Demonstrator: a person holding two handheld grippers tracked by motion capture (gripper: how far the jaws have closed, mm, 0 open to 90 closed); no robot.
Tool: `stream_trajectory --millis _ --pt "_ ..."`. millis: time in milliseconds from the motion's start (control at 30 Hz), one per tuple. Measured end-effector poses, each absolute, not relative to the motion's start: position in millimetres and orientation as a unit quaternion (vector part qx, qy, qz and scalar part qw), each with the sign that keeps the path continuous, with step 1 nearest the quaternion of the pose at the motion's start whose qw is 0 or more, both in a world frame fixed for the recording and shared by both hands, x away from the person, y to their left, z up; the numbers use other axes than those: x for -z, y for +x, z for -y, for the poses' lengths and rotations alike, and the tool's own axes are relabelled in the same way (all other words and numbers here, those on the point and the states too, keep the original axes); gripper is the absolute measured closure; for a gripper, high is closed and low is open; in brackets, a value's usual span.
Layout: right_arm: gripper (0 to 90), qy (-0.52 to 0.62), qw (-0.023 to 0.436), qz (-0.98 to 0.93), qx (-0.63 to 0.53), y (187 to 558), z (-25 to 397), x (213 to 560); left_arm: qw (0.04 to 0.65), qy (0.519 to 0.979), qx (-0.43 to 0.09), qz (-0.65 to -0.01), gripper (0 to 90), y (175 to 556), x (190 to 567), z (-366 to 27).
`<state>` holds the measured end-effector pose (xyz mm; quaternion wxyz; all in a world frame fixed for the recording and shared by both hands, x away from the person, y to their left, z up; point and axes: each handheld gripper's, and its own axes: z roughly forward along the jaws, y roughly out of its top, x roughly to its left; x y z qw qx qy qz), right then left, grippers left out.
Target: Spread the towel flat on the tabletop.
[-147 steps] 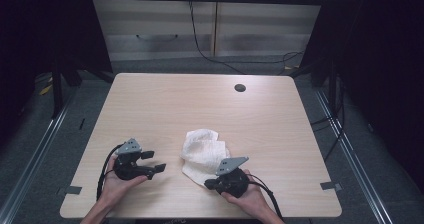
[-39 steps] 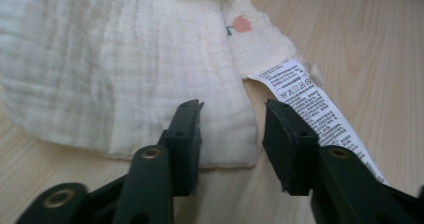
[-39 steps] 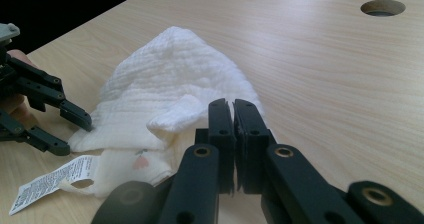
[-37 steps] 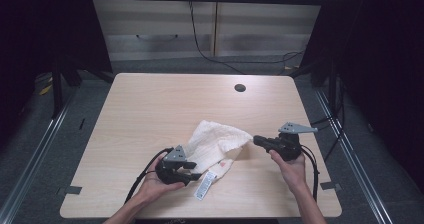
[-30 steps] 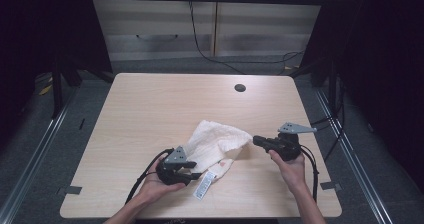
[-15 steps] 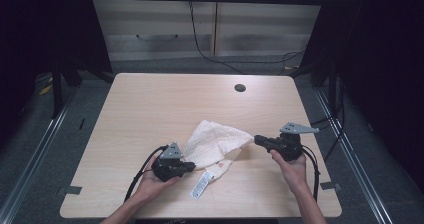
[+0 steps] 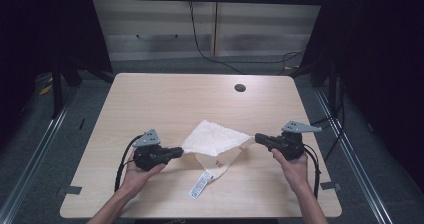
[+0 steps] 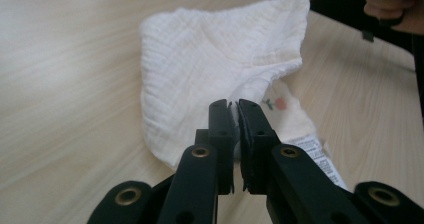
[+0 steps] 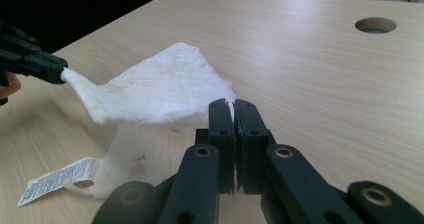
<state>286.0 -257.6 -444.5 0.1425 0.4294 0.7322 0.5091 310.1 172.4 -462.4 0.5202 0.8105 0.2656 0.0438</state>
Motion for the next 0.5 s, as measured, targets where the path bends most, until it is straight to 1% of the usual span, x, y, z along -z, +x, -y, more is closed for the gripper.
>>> stream_trajectory --millis 267,500 --pt "87.7 0.407 0.161 -0.728 -0.528 280 255 421 0.555 0.784 -0.061 -0.269 85.5 313 430 -183" --pt "87.9 0.395 0.176 -0.71 -0.556 293 252 394 0.588 0.761 -0.07 -0.265 85.5 326 399 -182"
